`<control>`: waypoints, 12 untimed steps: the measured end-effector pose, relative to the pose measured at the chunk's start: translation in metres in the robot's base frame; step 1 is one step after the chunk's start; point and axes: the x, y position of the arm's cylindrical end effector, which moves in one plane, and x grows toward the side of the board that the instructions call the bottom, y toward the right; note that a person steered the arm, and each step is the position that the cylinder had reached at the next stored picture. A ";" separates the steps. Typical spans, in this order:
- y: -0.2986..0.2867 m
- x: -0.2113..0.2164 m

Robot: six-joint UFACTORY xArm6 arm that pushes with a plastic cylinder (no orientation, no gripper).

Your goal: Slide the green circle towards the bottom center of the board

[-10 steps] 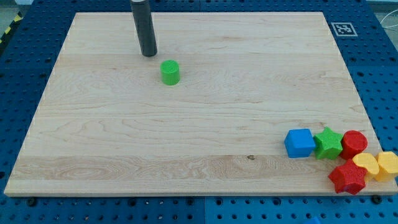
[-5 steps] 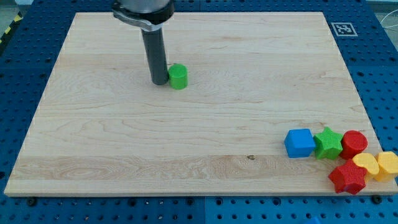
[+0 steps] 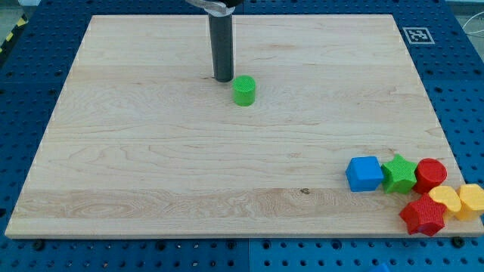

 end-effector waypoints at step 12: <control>0.078 0.136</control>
